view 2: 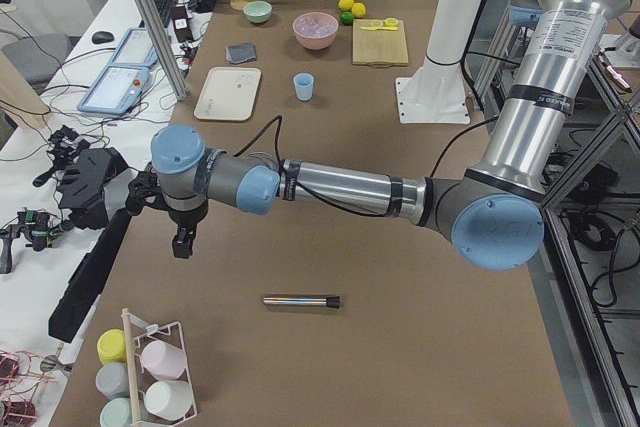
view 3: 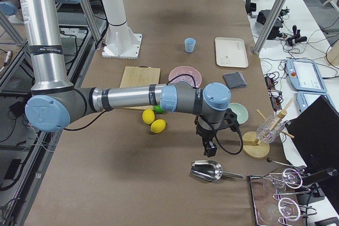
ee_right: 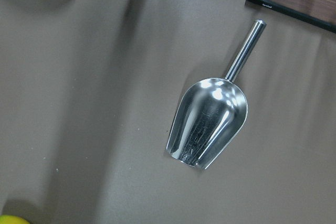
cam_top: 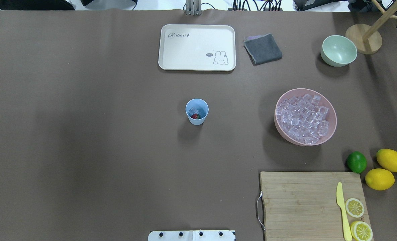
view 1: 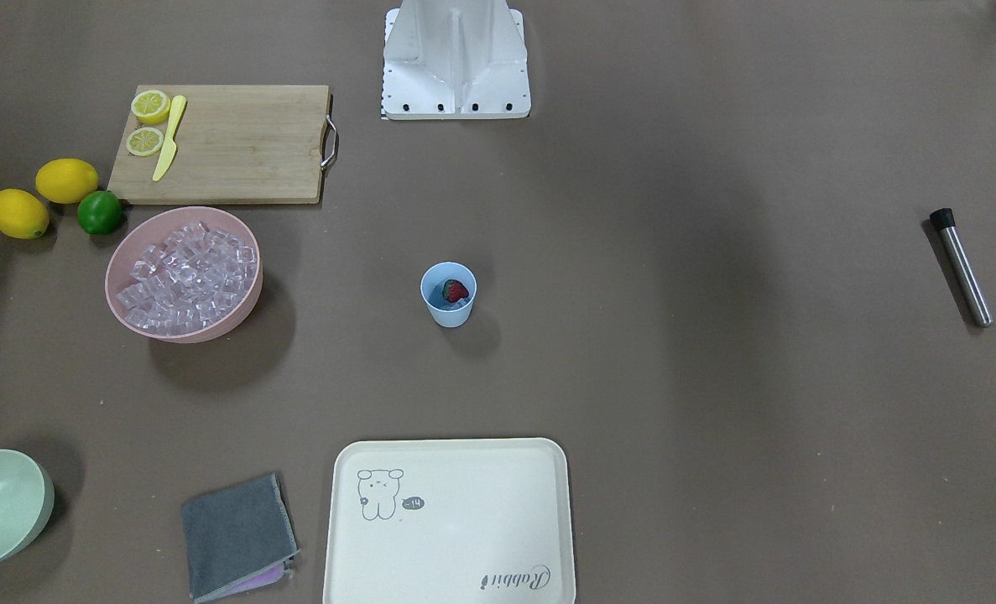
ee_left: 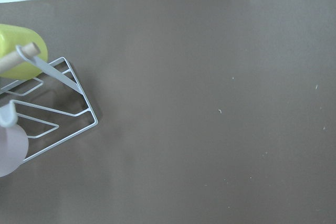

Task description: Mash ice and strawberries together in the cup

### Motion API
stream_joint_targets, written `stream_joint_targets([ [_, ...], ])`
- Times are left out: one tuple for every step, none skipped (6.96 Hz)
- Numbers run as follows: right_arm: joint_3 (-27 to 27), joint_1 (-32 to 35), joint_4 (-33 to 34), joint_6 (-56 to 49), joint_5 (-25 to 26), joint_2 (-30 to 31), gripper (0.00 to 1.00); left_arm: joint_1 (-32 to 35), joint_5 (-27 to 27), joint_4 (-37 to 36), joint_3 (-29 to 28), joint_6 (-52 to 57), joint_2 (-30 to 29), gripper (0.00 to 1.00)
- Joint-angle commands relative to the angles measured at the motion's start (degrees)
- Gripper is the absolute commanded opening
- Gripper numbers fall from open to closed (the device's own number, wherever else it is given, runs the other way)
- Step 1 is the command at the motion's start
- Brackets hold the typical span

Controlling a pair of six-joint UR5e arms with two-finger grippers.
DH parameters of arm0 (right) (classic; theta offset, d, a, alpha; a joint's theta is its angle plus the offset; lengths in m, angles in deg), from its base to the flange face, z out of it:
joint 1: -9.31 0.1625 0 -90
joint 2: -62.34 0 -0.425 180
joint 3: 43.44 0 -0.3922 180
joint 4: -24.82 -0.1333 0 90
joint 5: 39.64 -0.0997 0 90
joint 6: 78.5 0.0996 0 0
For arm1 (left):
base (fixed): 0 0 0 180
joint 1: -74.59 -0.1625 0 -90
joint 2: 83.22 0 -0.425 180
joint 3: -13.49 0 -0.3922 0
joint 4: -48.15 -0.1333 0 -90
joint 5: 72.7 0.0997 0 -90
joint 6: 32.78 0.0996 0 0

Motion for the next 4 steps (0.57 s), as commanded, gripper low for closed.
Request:
stream_joint_targets([
  [-2.49,-0.68,-0.45,0.19,-0.41,-2.37,0.99,4.9,-4.08,-6.32,-0.14,10.34,-0.02,0.99],
  [-2.58,-0.5,-0.72,0.1,-0.94,-2.46,0.99,4.9,-3.49,-6.02,0.21,10.43,1.89,0.99],
  [-2.75,-0.41,-3.85,0.1,-0.77,-2.47,0.99,4.9,-2.01,-1.75,2.21,10.52,3.91,0.99],
  [-4.58,-0.5,-5.36,0.27,-0.68,-3.42,0.99,4.73,0.53,-0.05,2.84,10.34,6.11,0.99],
])
